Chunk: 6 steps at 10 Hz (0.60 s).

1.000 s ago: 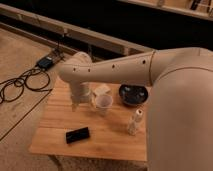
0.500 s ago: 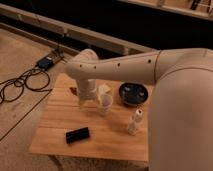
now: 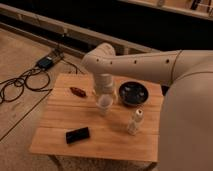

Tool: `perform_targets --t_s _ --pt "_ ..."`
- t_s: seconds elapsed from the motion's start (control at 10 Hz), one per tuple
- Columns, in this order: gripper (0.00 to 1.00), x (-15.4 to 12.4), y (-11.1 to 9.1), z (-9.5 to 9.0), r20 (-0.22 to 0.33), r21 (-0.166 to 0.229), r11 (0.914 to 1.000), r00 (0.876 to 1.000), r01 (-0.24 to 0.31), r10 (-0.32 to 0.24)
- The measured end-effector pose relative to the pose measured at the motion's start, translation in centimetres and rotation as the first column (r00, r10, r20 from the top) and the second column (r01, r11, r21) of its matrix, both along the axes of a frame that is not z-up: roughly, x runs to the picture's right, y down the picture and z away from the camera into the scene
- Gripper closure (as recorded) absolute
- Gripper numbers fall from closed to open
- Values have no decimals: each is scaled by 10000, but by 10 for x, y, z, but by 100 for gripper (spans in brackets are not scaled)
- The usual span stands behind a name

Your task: Knock the bottle over

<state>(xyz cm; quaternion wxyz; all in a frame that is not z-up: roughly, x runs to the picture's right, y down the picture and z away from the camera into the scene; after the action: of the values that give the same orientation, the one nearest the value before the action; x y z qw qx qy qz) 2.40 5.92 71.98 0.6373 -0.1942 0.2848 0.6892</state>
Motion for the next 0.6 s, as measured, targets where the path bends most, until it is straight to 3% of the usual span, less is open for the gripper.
perform_targets --t_s 0.6 --pt "35 85 -20 -27 -1223 661 9953 9894 -708 785"
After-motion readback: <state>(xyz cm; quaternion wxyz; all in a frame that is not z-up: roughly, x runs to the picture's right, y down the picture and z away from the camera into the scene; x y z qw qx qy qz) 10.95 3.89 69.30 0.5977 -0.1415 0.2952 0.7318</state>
